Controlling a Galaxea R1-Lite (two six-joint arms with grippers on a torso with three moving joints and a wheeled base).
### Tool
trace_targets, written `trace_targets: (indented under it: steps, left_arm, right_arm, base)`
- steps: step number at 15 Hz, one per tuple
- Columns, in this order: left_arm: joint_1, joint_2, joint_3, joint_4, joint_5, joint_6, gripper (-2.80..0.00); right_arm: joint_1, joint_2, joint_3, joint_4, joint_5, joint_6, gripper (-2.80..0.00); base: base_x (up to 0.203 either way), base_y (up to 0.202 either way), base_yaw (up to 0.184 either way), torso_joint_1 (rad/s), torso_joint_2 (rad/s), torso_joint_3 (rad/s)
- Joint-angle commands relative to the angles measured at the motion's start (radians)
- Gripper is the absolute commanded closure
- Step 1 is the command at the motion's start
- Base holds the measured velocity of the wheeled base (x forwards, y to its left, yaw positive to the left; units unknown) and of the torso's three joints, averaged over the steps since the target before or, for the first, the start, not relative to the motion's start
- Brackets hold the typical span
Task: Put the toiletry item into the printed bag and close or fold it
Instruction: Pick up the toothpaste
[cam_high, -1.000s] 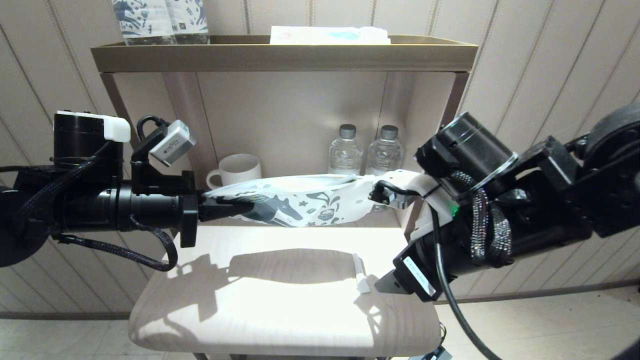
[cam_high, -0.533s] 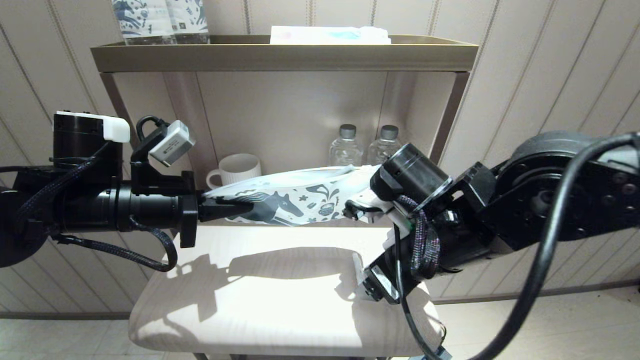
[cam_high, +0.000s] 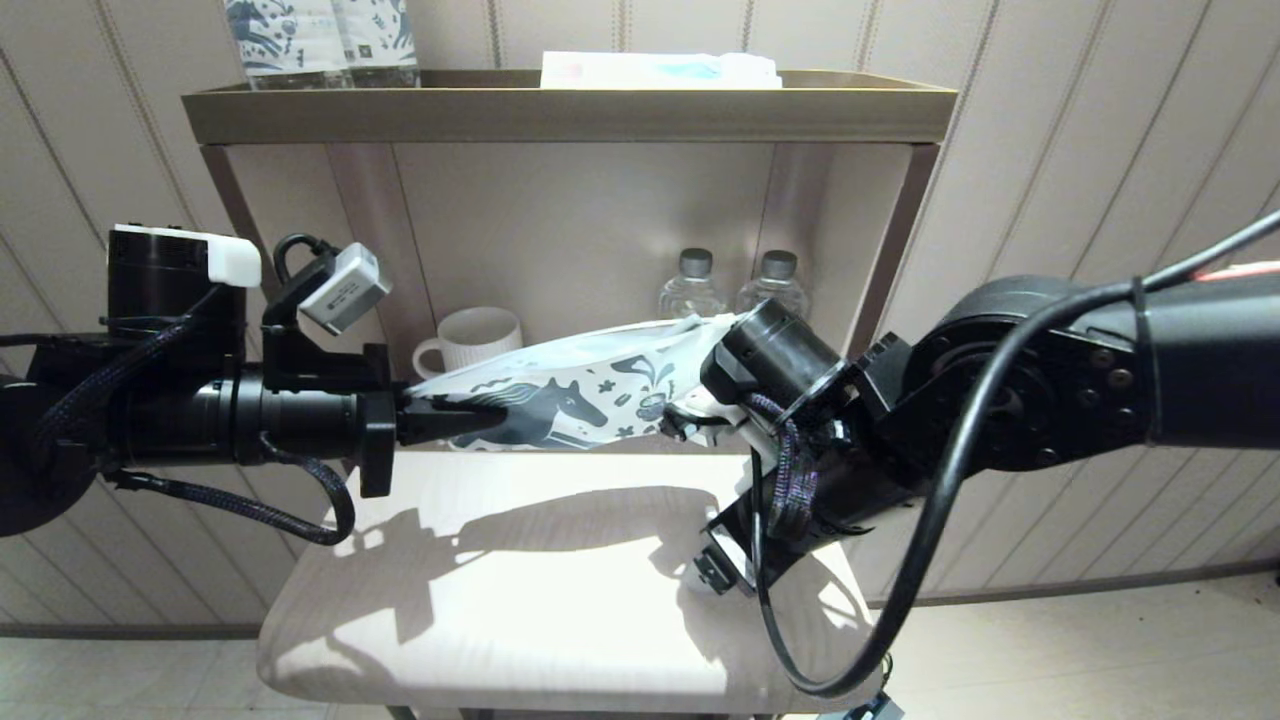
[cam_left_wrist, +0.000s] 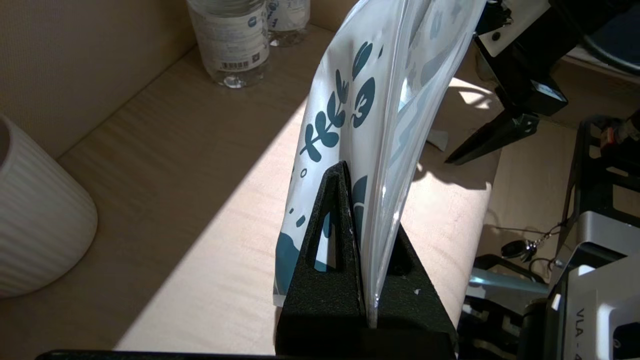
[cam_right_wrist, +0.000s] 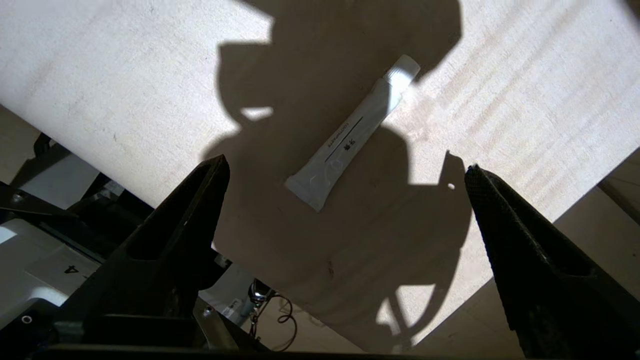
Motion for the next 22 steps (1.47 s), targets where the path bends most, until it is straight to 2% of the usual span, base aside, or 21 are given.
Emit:
trace_targets:
  steps: [1,7,22]
  left_arm:
    - [0.000,0.001,0.000,-0.002,-0.005,0.002,0.00]
    - [0.000,0.003,0.011,0.000,-0.005,0.028,0.00]
    - [0.000,0.001,0.012,0.000,-0.005,0.030,0.00]
  right_arm:
    - [-0.001,0.019,-0.008,0.004,0.000,0.001,-2.80]
    - [-0.004,0.031,-0.013,0.002,0.005,0.002,-2.80]
    - [-0.008,0.073,-0.052,0.004,0.003,0.006,-2.80]
  base:
    - [0.000,0.000,0.000,0.000,0.00,0.000]
    - [0.000,0.000,0.000,0.000,0.00,0.000]
    - [0.000,0.000,0.000,0.000,0.00,0.000]
